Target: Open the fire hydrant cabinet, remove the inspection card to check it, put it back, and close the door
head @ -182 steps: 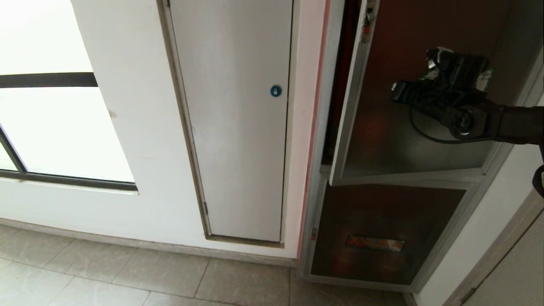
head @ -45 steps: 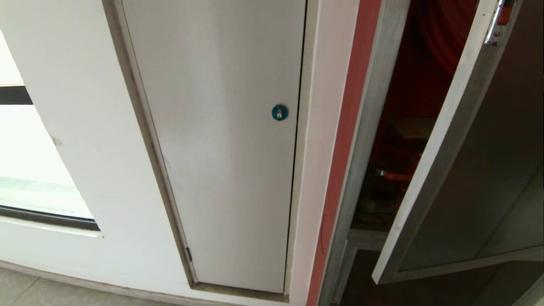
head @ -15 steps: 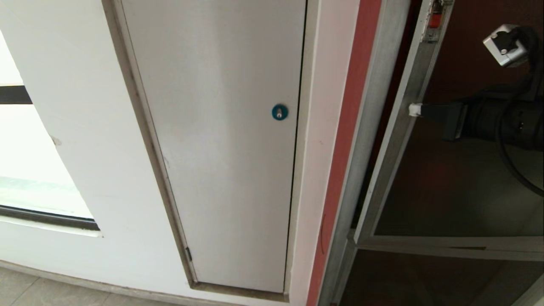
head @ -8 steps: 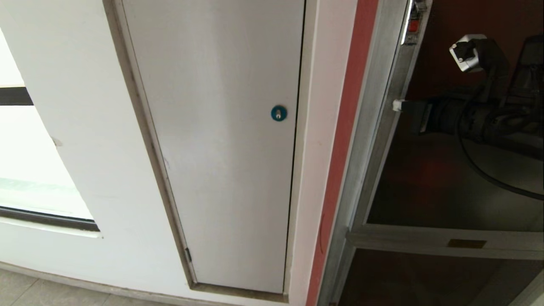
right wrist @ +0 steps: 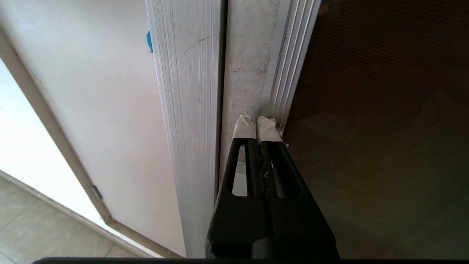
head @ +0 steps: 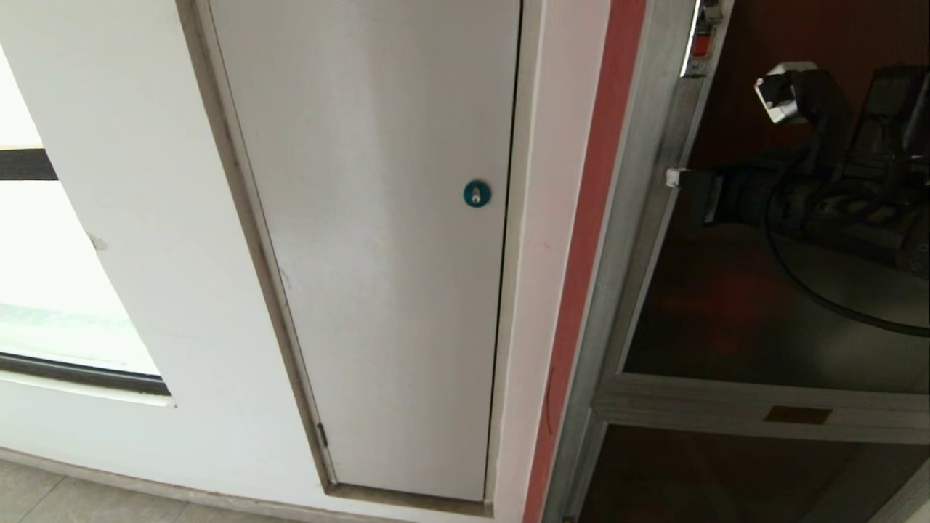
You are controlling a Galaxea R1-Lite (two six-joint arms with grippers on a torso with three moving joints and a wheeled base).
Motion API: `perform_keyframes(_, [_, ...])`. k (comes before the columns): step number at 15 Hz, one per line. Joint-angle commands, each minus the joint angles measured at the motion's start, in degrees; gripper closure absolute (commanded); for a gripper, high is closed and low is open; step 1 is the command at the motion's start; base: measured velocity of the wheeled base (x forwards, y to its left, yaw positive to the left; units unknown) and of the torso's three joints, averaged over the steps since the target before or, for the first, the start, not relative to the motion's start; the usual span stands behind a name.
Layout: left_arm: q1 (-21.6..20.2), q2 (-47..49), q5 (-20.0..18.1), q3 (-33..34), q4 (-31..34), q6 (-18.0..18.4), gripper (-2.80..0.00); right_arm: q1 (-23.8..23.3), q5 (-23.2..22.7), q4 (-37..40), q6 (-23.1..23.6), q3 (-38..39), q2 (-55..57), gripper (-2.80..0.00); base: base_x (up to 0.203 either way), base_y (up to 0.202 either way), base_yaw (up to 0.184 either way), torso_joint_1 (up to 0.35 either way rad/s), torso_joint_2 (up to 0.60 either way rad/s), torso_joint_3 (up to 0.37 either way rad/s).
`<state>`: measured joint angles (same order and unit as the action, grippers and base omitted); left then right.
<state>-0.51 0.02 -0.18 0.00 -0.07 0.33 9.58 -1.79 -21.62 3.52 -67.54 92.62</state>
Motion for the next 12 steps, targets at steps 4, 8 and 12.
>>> perform_keyframes(4, [-0.02,0.06,0.01,0.09,-0.01,0.02,0.0,0.64,-0.86,3.1,-0.48,1.05,-7.6,0.0,0.0,0.0,0.0,0.0,0.0,0.0])
perform_keyframes(8, [-0.02,0.06,0.01,0.09,-0.01,0.02,0.0,2.26,-3.77,12.02,-1.14,-6.04,-15.09,0.0,0.0,0.0,0.0,0.0,0.0,0.0])
perform_keyframes(12, [-0.02,0.06,0.01,0.09,-0.01,0.02,0.0,2.44,-5.24,22.41,-3.2,-22.38,-15.76,0.0,0.0,0.0,0.0,0.0,0.0,0.0])
